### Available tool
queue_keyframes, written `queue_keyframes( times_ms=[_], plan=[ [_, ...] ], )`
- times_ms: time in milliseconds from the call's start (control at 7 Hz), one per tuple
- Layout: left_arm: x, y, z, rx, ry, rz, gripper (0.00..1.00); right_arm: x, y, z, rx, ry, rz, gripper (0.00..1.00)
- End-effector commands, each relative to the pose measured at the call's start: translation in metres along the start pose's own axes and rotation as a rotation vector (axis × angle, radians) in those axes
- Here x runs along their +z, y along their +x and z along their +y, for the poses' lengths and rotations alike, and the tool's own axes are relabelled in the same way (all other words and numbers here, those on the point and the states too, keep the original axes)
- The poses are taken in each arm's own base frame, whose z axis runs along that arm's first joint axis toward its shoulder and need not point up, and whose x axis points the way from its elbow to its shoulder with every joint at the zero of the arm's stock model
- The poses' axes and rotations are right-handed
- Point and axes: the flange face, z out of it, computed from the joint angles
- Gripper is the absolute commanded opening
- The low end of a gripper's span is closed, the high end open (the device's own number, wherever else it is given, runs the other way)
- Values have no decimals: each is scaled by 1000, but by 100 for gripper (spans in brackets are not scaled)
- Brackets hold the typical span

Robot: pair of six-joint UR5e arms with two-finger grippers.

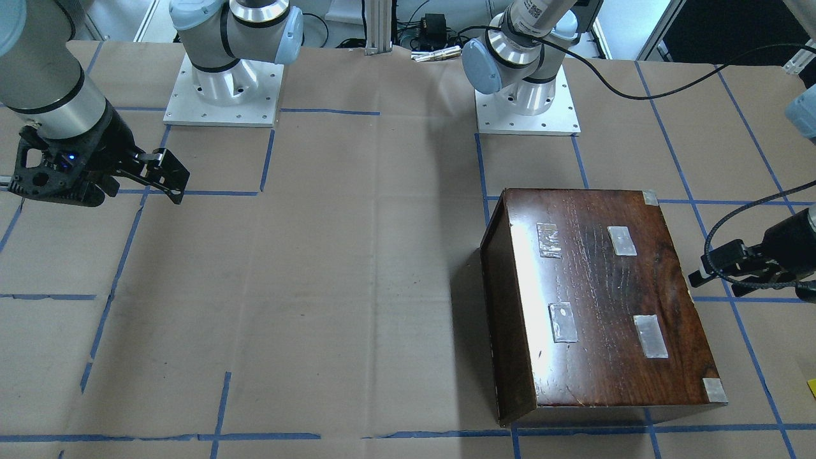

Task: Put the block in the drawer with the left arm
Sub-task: 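Lower the left gripper and hook the white drawer handle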

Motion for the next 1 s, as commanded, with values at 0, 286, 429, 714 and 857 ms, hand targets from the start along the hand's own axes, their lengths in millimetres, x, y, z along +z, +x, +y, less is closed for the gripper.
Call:
queue_keyframes(
  times_ms=[0, 286, 429, 714, 857],
  plan=[
    [12, 0, -4, -21, 32, 29, 99, 0, 0, 0, 2, 1, 0, 100],
    [28, -9, -10, -18, 32, 30, 99, 0, 0, 0, 0, 1, 0, 100],
    [31, -10, -10, -19, 29, 32, 99, 0, 0, 0, 0, -1, 0, 100],
    [35, -11, -9, -20, 20, 35, 99, 0, 0, 0, 0, 1, 0, 100],
    [34, -13, -9, -23, 20, 32, 99, 0, 0, 0, 0, 1, 0, 100]
  ],
)
